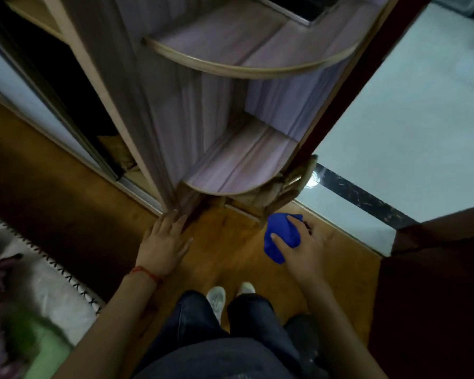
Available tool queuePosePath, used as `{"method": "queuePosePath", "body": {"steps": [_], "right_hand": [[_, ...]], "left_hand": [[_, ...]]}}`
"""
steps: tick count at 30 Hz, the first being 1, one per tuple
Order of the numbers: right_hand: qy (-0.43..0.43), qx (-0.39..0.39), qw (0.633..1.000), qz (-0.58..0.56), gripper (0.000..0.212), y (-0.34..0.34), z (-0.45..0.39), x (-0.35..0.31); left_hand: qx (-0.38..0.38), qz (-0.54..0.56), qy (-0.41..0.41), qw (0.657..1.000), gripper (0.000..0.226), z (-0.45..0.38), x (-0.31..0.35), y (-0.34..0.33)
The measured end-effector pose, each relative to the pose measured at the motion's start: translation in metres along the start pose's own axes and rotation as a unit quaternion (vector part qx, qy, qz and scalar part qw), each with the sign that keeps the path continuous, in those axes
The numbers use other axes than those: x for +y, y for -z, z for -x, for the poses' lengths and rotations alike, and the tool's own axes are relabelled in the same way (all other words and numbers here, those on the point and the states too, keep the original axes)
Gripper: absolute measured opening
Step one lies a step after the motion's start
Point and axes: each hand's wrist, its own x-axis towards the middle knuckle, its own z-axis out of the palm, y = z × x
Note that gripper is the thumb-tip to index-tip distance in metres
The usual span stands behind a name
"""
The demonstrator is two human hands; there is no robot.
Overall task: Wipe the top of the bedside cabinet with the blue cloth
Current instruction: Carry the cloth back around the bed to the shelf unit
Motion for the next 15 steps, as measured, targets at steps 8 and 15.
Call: {"method": "queuePosePath", "body": {"steps": [8, 15], "right_hand": [[0.114, -0.120, 0.984, 0.068, 0.054, -0.045, -0.087, -0.027], [0.225, -0.222, 0.944, 0.100, 0.051, -0.081, -0.158, -0.043]], "left_hand": [[0.011, 0.005, 0.162, 0.987, 0.054, 0.007, -0.034, 0.003], [0.014, 0.019, 0.285, 0.958, 0.052, 0.012, -0.021, -0.012]]}}
